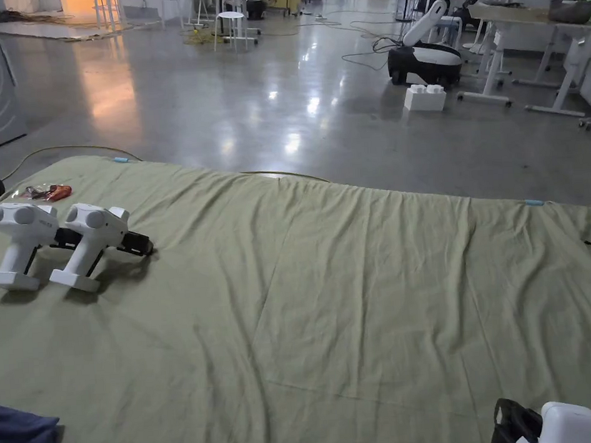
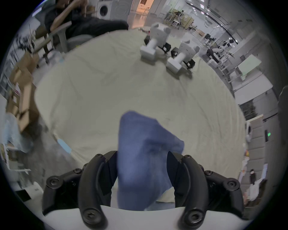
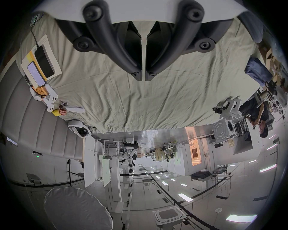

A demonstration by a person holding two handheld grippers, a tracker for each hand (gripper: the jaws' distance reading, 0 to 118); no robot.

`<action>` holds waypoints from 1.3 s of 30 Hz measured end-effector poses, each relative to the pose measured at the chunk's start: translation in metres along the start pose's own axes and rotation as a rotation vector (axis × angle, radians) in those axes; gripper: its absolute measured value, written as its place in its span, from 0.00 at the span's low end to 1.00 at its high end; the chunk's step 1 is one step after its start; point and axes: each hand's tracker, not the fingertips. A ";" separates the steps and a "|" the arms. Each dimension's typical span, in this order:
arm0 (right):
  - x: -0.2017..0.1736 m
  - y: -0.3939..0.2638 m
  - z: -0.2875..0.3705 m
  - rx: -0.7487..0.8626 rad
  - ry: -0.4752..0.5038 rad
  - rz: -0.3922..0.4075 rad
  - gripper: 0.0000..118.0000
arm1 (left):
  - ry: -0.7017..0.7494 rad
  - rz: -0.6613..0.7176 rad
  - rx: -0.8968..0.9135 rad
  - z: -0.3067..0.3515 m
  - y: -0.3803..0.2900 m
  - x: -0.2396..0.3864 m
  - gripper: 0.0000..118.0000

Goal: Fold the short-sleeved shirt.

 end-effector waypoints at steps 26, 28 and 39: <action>-0.027 0.039 0.001 0.115 0.020 -0.008 0.05 | -0.206 -0.394 0.845 0.004 -0.138 0.302 0.60; -0.027 0.044 0.003 0.142 0.012 -0.012 0.05 | -0.208 -0.452 0.875 -0.007 -0.149 0.328 0.54; -0.025 0.053 0.009 0.206 -0.024 -0.029 0.05 | -0.212 -0.524 0.953 -0.012 -0.197 0.397 0.06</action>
